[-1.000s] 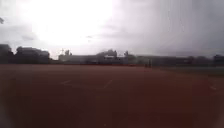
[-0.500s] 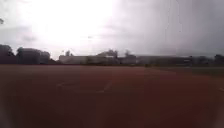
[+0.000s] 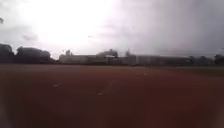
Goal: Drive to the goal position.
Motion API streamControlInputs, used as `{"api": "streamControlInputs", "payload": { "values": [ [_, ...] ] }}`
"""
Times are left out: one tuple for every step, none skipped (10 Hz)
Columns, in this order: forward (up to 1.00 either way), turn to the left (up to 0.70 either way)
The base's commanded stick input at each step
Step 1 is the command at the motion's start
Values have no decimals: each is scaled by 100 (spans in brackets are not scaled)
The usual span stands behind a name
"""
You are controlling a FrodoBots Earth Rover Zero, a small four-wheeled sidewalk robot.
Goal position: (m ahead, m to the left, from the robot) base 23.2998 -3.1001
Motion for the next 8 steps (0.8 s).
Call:
{"api": "streamControlInputs", "payload": {
  "values": [
    [50, 0],
    [50, 0],
    [50, 0],
    [50, 0],
    [50, 0],
    [50, 0],
    [50, 0],
    [50, 0]
  ]
}}
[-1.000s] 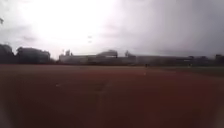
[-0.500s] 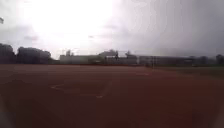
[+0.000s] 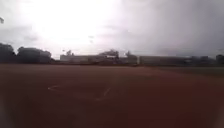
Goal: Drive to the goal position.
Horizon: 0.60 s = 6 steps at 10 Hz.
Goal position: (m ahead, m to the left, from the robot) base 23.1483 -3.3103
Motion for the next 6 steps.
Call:
{"api": "streamControlInputs", "payload": {
  "values": [
    [50, 0],
    [50, 0],
    [50, 0],
    [50, 0],
    [50, 0],
    [50, 0]
  ]
}}
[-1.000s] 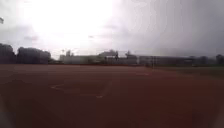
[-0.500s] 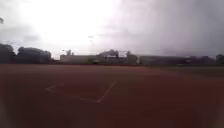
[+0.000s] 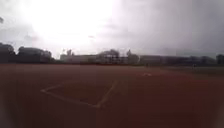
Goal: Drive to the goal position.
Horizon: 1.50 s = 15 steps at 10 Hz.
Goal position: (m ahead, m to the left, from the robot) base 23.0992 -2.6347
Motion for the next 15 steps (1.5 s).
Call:
{"api": "streamControlInputs", "payload": {
  "values": [
    [50, 0],
    [50, 0],
    [50, 0],
    [50, 0],
    [50, 0],
    [50, 0],
    [50, -4],
    [50, -26],
    [50, -48],
    [50, -15],
    [50, -32],
    [50, -48],
    [50, -34],
    [50, -16],
    [50, 0]
  ]
}}
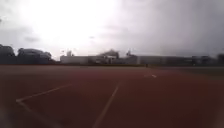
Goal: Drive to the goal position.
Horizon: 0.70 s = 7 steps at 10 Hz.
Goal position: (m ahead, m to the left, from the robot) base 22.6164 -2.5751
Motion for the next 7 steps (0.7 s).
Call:
{"api": "streamControlInputs", "payload": {
  "values": [
    [50, 0],
    [50, 0],
    [50, 0],
    [50, 0],
    [50, 0],
    [50, 0],
    [50, 0]
  ]
}}
